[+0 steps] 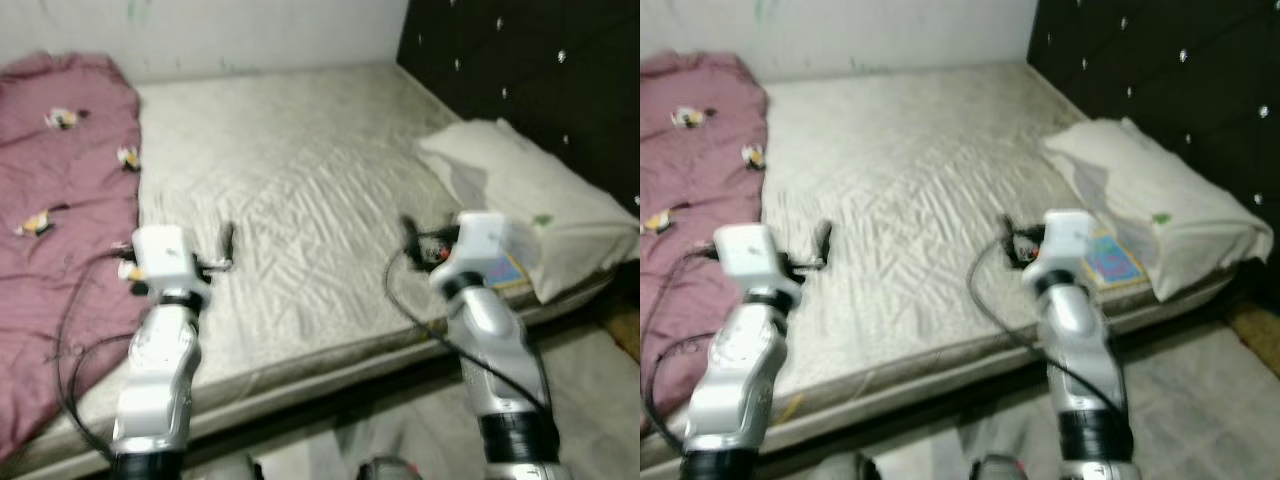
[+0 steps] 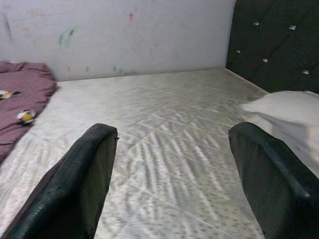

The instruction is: Clean up the room

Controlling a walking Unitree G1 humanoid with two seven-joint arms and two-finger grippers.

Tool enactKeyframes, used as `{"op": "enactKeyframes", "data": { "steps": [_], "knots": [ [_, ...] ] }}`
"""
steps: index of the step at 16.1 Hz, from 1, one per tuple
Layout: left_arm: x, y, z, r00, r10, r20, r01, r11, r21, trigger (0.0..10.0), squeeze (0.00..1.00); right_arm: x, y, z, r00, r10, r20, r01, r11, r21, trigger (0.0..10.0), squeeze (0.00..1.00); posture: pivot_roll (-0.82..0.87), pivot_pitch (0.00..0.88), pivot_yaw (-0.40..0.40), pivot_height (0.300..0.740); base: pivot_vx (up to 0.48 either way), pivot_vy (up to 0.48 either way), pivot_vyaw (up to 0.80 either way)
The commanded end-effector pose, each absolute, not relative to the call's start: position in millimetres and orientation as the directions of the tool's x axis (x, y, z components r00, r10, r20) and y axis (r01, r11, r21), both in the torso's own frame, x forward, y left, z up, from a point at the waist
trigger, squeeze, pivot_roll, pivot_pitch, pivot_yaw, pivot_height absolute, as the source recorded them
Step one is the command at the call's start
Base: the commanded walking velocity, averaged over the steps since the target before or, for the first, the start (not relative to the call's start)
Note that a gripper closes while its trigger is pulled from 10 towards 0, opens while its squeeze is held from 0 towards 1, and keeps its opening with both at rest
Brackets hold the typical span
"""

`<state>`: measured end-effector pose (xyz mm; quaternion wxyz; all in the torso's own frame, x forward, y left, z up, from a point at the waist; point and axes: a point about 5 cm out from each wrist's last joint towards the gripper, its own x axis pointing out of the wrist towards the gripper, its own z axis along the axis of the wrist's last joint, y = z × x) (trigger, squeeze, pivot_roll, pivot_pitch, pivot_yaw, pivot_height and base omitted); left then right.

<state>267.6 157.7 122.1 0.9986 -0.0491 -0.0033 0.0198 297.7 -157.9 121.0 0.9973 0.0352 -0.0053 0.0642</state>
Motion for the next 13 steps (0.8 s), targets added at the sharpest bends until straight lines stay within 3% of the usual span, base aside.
{"op": "enactKeyframes", "data": {
  "steps": [1, 13],
  "knots": [
    [269.9, 147.7, 124.9, 1.0, 0.014, 0.015, -0.012, 0.994, -0.107, 10.0, 0.0, 296.5, -169.0, 122.5, 0.995, 0.098, 0.017, -0.099, 0.994, 0.055, 10.0, 0.0, -0.03, 0.0, -0.028, 0.74, 0.0, 0.48, 0.0],
    [271.1, 151.4, 126.0, 0.999, 0.029, 0.029, -0.026, 0.995, -0.096, 10.0, 0.0, 299.1, -162.0, 126.5, 0.991, 0.129, 0.045, -0.13, 0.991, 0.035, 10.0, 0.0, -0.03, 0.0, -0.024, 0.74, 0.0, 0.479, 0.05]
  ]
}}
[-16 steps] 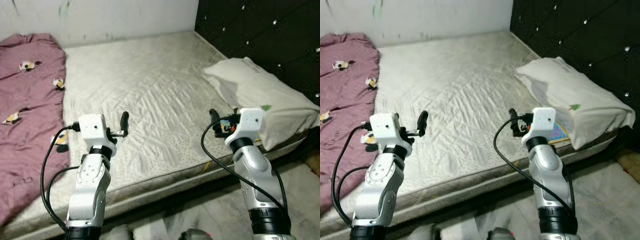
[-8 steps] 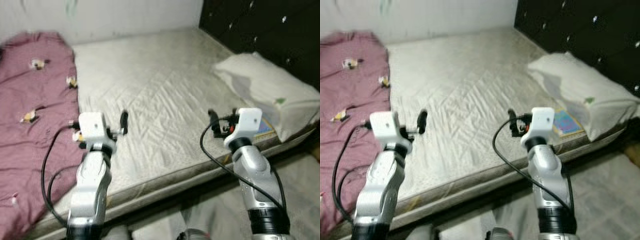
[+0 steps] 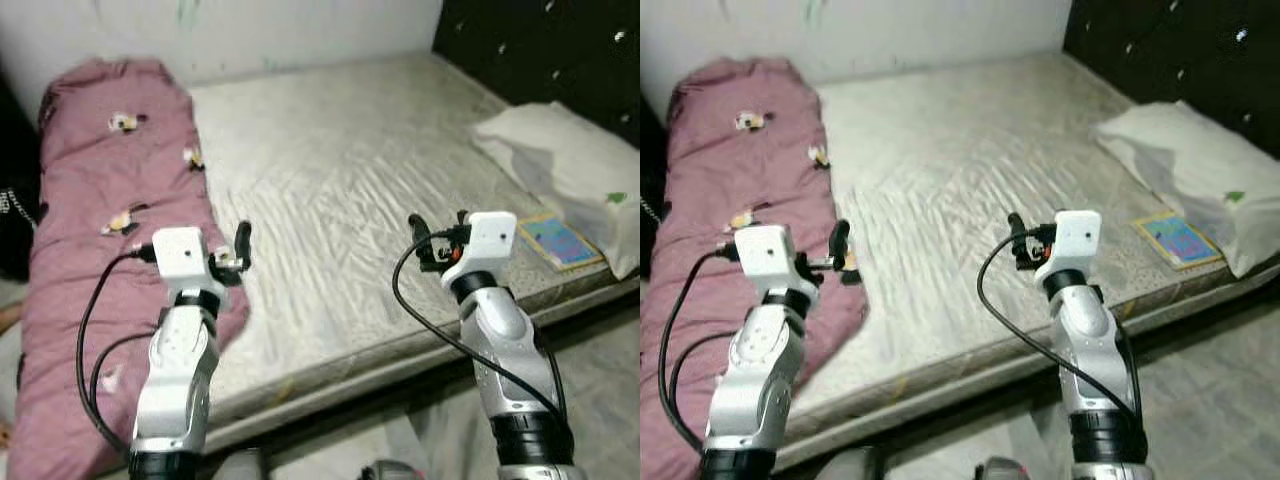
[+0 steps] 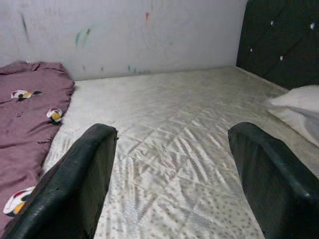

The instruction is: Clean up the room

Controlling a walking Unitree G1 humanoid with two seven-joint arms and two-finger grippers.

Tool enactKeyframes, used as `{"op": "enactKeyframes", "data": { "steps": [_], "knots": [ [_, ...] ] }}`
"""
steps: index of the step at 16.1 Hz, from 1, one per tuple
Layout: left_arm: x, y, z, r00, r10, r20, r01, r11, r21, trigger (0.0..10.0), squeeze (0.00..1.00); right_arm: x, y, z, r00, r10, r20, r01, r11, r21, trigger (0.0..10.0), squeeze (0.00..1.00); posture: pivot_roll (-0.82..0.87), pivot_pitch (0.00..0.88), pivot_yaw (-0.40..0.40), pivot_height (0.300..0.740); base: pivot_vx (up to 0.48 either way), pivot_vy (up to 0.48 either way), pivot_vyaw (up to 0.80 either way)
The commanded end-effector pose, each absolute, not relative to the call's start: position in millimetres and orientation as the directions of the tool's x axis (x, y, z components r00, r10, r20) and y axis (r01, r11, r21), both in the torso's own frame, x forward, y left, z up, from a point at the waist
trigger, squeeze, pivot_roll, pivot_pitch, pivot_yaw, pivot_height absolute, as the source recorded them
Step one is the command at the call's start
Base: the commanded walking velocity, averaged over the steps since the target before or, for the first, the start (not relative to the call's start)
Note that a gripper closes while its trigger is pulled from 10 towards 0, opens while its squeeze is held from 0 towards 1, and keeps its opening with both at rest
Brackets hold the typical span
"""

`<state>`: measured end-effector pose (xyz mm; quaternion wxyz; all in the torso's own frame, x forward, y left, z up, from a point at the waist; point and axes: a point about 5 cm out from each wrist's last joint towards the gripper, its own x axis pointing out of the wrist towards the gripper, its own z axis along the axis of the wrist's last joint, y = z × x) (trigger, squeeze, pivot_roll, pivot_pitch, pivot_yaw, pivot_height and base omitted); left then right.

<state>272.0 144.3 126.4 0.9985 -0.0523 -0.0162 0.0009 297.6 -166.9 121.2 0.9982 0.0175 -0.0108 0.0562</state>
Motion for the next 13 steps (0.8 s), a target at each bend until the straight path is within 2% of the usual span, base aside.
{"op": "enactKeyframes", "data": {
  "steps": [1, 2, 8, 13],
  "knots": [
    [271.3, 152.0, 126.1, 0.999, 0.032, 0.029, -0.029, 0.995, -0.096, 10.0, 0.0, 299.0, -162.2, 126.3, 0.991, 0.127, 0.044, -0.129, 0.991, 0.032, 10.0, 0.0, -0.03, 0.0, -0.023, 0.74, 0.0, 0.476, 0.8],
    [271.2, 152.6, 125.8, 0.999, 0.038, 0.028, -0.035, 0.995, -0.093, 10.0, 0.0, 299.0, -162.2, 126.2, 0.991, 0.127, 0.045, -0.129, 0.991, 0.033, 10.0, 0.0, -0.03, 0.0, -0.022, 0.74, 0.0, 0.439, 0.8],
    [270.3, 154.5, 126.0, 0.996, 0.08, 0.04, -0.078, 0.996, -0.053, 10.0, 0.0, 298.0, -160.3, 125.8, 0.99, 0.135, 0.05, -0.137, 0.99, 0.038, 10.0, 0.0, -0.02, 0.0, -0.024, 0.74, 0.0, 0.0, 0.75],
    [269.9, 152.2, 125.2, 0.998, 0.059, 0.033, -0.057, 0.997, -0.061, 10.0, 0.0, 297.1, -161.2, 123.8, 0.993, 0.114, 0.042, -0.116, 0.992, 0.052, 10.0, 0.0, -0.02, 0.0, -0.022, 0.74, 0.0, 0.0, 0.0]
  ]
}}
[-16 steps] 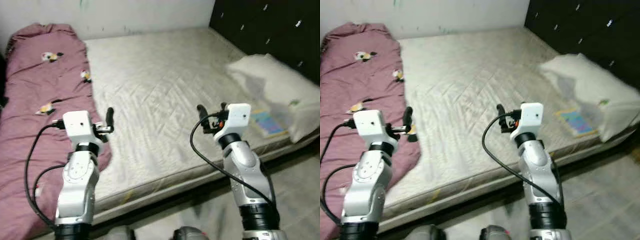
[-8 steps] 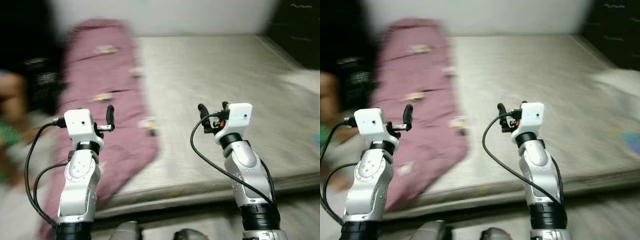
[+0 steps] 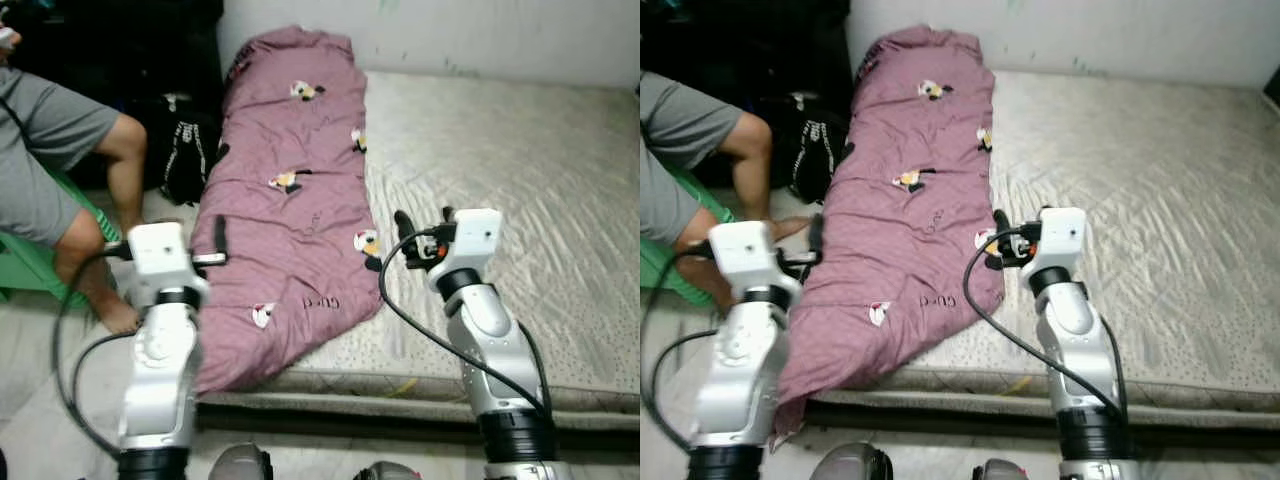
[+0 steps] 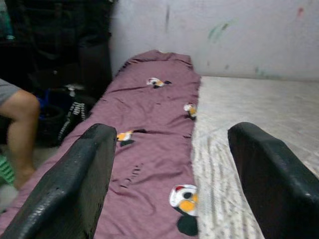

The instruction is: Clean up the room

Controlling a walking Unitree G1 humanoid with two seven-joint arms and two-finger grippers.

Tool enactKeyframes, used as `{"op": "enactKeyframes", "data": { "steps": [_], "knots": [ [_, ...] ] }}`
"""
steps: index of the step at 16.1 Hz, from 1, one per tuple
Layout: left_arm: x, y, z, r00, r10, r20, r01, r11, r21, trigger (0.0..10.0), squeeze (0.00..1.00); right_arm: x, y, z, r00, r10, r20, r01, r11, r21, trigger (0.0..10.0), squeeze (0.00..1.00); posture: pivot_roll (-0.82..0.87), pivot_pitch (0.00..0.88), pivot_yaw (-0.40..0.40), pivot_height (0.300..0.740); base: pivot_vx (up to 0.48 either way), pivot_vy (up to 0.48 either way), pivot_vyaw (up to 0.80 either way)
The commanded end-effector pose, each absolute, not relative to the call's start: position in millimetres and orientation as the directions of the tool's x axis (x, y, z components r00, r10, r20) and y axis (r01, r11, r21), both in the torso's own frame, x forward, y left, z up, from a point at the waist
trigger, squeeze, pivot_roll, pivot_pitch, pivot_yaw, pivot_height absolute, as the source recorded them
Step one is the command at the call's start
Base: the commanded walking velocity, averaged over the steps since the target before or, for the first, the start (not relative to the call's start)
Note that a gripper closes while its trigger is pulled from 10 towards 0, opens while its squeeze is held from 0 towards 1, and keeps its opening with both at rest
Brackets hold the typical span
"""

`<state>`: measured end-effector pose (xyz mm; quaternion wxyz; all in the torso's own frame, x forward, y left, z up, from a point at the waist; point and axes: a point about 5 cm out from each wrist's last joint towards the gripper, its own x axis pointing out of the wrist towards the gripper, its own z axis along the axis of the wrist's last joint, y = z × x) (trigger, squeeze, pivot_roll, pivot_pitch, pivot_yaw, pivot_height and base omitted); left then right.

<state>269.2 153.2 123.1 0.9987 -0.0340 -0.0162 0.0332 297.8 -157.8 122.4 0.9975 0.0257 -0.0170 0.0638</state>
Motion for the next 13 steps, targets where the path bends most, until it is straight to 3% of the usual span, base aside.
{"op": "enactKeyframes", "data": {
  "steps": [1, 13],
  "knots": [
    [269, 152, 125, 0.998, 0.052, 0.031, -0.05, 0.997, -0.059, 10.0, 0.0, 297, -162, 123, 0.993, 0.108, 0.039, -0.11, 0.992, 0.054, 10.0, 0.0, -0.02, 0.0, -0.022, 0.74, 0.0, 0.0, 0.0],
    [264, 162, 118, 0.997, 0.072, 0.004, -0.072, 0.997, -0.036, 10.0, 0.0, 290, -171, 116, 0.998, 0.058, 0.005, -0.058, 0.997, 0.058, 10.0, 0.0, -0.03, 0.0, -0.017, 0.74, 0.0, 0.025, 0.0]
  ]
}}
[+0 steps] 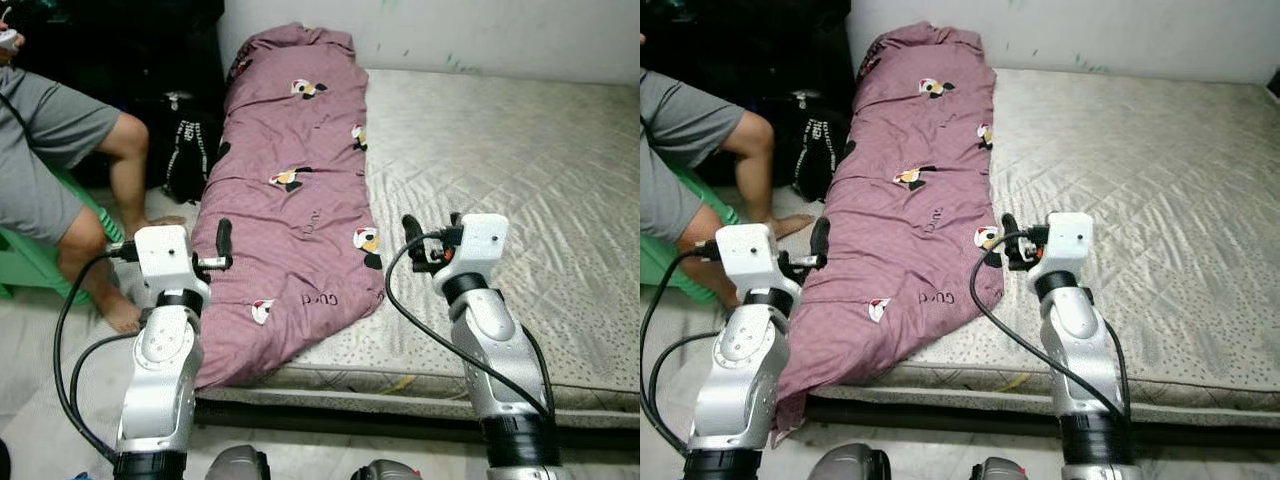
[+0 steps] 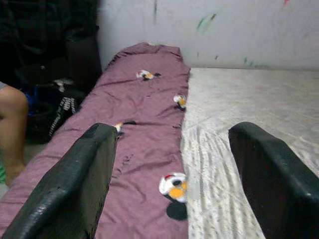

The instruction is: Clean up the room

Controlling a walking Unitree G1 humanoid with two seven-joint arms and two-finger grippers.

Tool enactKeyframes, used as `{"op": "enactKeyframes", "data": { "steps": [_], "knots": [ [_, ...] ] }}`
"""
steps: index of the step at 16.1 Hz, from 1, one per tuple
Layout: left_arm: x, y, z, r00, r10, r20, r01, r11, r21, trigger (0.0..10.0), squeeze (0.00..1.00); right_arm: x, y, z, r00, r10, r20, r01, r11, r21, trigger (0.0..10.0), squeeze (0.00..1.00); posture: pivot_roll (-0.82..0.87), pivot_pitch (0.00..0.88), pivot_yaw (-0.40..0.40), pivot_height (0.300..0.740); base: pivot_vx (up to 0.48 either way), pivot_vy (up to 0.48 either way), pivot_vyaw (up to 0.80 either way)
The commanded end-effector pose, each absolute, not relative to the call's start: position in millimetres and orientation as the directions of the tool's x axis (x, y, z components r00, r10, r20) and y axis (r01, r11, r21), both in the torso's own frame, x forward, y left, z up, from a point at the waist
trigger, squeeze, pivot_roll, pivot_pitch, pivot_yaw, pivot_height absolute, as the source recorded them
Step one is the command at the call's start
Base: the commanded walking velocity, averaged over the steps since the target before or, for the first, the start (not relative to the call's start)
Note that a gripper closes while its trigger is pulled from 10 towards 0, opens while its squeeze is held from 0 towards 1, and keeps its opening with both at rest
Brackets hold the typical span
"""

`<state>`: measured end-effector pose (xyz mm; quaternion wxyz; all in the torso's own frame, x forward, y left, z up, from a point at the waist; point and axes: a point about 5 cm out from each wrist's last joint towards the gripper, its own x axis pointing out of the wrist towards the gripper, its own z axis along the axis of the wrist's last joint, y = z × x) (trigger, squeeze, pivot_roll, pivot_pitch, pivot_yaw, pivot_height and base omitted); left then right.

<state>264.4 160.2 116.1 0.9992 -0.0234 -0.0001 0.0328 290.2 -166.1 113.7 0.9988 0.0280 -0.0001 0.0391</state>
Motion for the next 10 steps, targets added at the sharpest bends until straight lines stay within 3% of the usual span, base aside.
{"op": "enactKeyframes", "data": {
  "steps": [1, 5, 8, 10],
  "knots": [
    [262, 164, 117, 0.997, 0.078, -0.005, -0.078, 0.996, -0.038, 10.0, 0.0, 287, -172, 115, 0.999, 0.054, 0.0, -0.053, 0.997, 0.06, 10.0, 0.0, -0.03, 0.0, -0.015, 0.74, 0.0, 0.0, 0.0],
    [259, 170, 111, 0.997, 0.078, -0.027, -0.079, 0.996, -0.029, 10.0, 0.0, 279, -175, 111, 0.999, 0.035, -0.021, -0.034, 0.997, 0.063, 10.0, 0.0, -0.03, 0.0, -0.013, 0.74, 0.0, 0.0, -0.38],
    [257, 174, 113, 0.997, 0.077, -0.026, -0.077, 0.997, -0.023, 10.0, 0.0, 269, -176, 108, 0.999, 0.028, -0.042, -0.025, 0.998, 0.063, 10.0, 0.0, -0.04, 0.0, -0.019, 0.74, 0.0, 0.0, 0.0],
    [260, 176, 117, 0.997, 0.071, -0.008, -0.071, 0.997, -0.01, 10.0, 0.0, 268, -177, 106, 0.998, 0.018, -0.062, -0.013, 0.997, 0.075, 10.0, 0.0, -0.04, 0.0, -0.021, 0.74, 0.0, 0.0, -0.72]
  ]
}}
